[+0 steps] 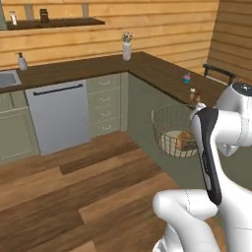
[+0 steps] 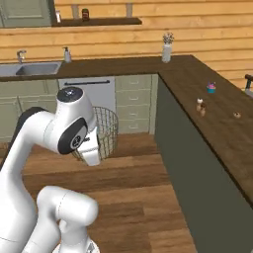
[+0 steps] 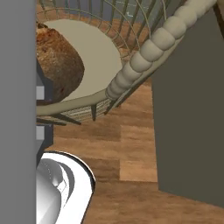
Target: Open the cabinet, pick up the bread from the cabinet and place it in the basket. Then move the basket to the dining counter.
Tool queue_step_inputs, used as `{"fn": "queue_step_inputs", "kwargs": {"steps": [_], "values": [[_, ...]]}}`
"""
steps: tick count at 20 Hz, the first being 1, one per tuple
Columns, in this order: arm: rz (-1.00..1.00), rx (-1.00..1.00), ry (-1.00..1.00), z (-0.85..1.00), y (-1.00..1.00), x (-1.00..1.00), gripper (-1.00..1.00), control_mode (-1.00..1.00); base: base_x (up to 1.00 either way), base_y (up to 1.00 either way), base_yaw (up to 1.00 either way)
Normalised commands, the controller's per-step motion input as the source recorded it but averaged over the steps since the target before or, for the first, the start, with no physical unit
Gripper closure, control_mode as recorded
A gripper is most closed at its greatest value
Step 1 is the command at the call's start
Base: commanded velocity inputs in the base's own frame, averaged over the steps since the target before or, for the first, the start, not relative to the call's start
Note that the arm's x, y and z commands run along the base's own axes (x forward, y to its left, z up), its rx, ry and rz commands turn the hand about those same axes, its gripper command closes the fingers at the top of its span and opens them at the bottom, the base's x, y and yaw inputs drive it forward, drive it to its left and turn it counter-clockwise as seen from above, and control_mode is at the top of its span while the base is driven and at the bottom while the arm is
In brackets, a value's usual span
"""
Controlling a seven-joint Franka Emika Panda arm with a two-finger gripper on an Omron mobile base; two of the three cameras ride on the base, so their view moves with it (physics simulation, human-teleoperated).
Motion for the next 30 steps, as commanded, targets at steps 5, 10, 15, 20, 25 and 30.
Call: {"fn": "queue_step_inputs", "kwargs": {"steps": [5,10,15,20,25,30], "values": [[0.0,0.0,0.0,0.0,0.0,0.0,1.0,1.0,0.71,0.23,-0.73],[0.0,0.0,0.0,0.0,0.0,0.0,1.0,1.0,0.4,0.24,-0.87],[0.0,0.0,0.0,0.0,0.0,0.0,1.0,1.0,0.19,0.1,-0.93],[0.0,0.0,0.0,0.0,0.0,0.0,1.0,1.0,0.42,0.19,-0.69],[0.0,0.0,0.0,0.0,0.0,0.0,1.0,1.0,0.57,0.49,-0.37],[0.0,0.0,0.0,0.0,0.0,0.0,1.0,1.0,0.73,0.61,-0.23]]}}
